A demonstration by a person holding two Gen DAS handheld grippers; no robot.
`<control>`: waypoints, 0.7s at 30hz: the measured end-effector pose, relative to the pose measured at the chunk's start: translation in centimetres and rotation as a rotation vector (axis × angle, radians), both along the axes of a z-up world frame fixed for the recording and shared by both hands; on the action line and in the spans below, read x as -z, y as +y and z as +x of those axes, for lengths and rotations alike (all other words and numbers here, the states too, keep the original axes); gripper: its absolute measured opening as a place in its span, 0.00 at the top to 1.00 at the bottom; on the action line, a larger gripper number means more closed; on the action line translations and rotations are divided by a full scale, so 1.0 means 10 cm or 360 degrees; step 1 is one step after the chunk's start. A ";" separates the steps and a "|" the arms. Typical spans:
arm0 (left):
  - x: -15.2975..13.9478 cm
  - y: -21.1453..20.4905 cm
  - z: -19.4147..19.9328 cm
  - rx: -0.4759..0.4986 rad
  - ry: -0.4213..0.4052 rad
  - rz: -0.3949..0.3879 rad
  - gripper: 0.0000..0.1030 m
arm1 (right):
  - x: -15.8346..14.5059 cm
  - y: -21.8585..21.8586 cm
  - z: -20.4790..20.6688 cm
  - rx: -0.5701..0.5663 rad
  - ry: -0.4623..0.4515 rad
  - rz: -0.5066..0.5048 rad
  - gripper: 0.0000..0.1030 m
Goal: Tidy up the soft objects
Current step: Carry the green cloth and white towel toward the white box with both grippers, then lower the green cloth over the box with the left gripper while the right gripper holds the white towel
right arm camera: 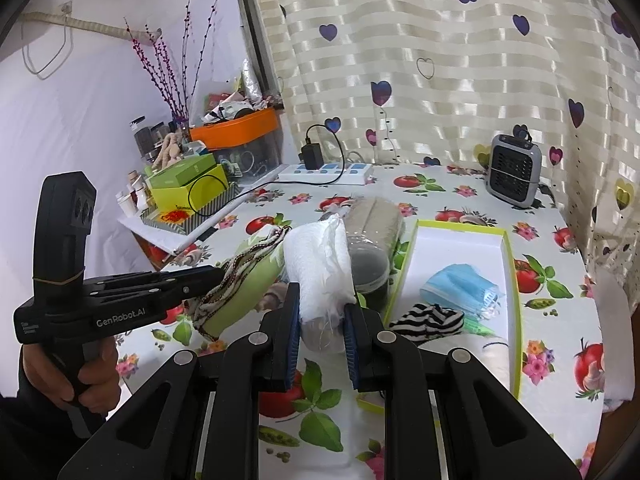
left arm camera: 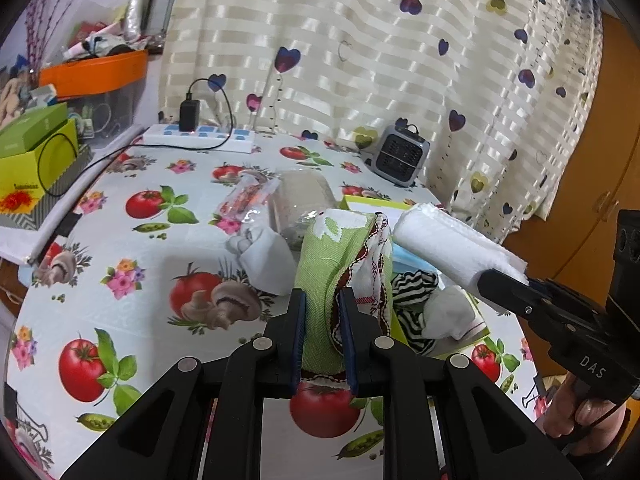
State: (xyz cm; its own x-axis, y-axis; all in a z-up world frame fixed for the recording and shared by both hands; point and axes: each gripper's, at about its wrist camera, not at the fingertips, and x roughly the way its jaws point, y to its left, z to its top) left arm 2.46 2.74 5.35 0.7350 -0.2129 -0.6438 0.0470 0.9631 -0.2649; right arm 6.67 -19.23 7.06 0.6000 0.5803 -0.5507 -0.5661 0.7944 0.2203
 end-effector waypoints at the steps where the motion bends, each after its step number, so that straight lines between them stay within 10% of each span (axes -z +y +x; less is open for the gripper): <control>1: 0.00 -0.01 0.01 0.0005 0.0000 0.0002 0.85 | 0.00 -0.02 0.01 0.0005 0.0002 0.0001 0.81; 21: -0.04 -0.41 0.24 0.0133 0.0000 0.0009 0.85 | 0.05 -0.38 0.13 0.0145 0.0024 0.0027 0.81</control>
State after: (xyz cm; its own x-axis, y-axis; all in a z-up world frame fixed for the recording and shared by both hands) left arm 4.87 -1.36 5.79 0.7147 -0.2697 -0.6453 0.1271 0.9574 -0.2594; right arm 7.96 -23.06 6.51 0.6425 0.5328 -0.5507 -0.4879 0.8386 0.2421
